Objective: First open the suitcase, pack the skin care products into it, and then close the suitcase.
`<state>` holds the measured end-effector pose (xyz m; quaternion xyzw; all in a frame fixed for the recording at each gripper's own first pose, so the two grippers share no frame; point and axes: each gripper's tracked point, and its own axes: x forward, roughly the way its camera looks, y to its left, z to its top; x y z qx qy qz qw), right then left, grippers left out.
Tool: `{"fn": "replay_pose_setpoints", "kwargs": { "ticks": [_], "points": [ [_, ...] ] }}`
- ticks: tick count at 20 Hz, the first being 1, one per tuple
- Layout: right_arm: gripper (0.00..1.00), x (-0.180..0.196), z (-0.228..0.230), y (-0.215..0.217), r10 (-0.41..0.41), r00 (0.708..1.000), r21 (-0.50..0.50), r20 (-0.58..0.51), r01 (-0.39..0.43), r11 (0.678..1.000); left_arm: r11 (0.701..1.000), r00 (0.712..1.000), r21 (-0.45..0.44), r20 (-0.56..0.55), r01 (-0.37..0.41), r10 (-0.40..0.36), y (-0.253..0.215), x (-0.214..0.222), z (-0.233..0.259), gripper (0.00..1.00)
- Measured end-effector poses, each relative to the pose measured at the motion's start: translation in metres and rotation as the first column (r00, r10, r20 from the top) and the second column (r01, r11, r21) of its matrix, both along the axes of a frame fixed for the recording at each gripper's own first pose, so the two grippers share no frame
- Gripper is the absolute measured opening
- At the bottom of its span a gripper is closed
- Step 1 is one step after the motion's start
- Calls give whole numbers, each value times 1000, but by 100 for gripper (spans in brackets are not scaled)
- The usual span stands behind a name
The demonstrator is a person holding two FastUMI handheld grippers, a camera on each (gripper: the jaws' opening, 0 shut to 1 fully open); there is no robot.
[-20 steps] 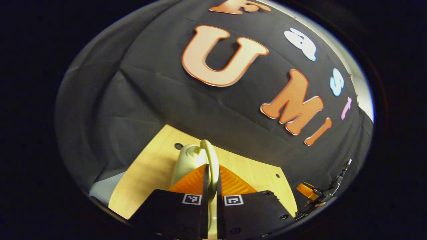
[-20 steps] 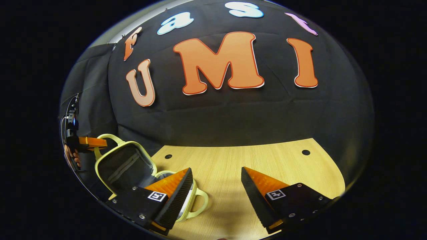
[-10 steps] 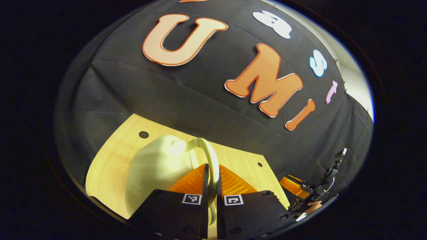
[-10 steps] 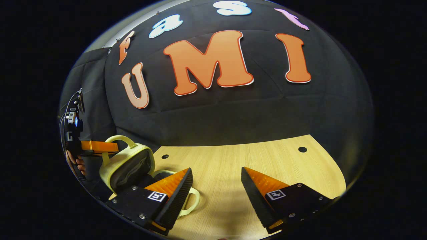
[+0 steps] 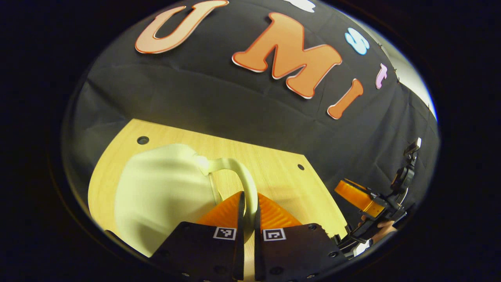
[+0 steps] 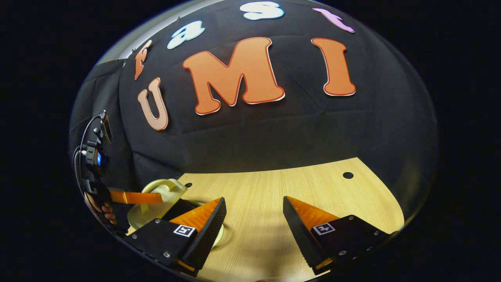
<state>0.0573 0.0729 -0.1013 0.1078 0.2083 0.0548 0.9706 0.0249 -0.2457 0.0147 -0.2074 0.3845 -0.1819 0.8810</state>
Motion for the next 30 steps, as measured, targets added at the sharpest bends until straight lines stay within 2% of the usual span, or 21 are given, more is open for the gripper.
{"fn": "replay_pose_setpoints", "kwargs": {
  "ticks": [4, 8, 16, 17, 18, 19, 21, 22, 23, 25, 27, 30],
  "points": [
    [93, -1, -6, -15, -19, 1000, 5, -10, 19, 1000, 998, 997, 39, -58, 46, -44, -27, -12, -38, 11],
    [93, -2, -11, -21, -17, 1000, 11, -26, 17, 1000, 978, 989, 168, -105, 123, -106, -48, -25, -69, 11],
    [93, 4, -14, -26, -13, 1000, 16, -27, 13, 1000, 956, 978, 264, -192, 129, -79, -68, -46, -118, 11],
    [93, 4, -15, -28, -15, 999, 14, -29, 15, 1000, 950, 974, 279, -210, 138, -80, -70, -49, -122, 16],
    [93, 4, -15, -28, -12, 999, 11, -30, 12, 1000, 945, 976, 293, -198, 144, -87, -74, -47, -122, 16],
    [93, 4, -16, -29, -16, 999, 5, -29, 16, 1000, 946, 975, 285, -196, 156, -102, -79, -49, -122, 25],
    [93, 4, -16, -32, -19, 999, -3, -27, 19, 1000, 947, 974, 273, -192, 167, -117, -90, -51, -119, 32],
    [93, 4, -16, -33, -18, 1000, -5, -26, 18, 1000, 945, 974, 276, -189, 176, -126, -93, -51, -116, 48],
    [93, 3, -15, -35, -23, 999, -8, -23, 23, 1000, 944, 975, 276, -178, 179, -132, -95, -54, -113, 55],
    [93, 4, -13, -38, -28, 999, -13, -17, 28, 1000, 951, 975, 247, -165, 184, -146, -102, -57, -104, 81],
    [93, 2, -11, -33, -3, 1000, -20, -11, 3, 1000, 960, 982, 232, -141, 154, -124, -100, -58, -90, 98],
    [93, 7, 4, -30, -3, 999, -72, 49, 6, 997, 968, 996, 238, -49, 81, -71, -89, -42, -57, 99]
  ]
}}
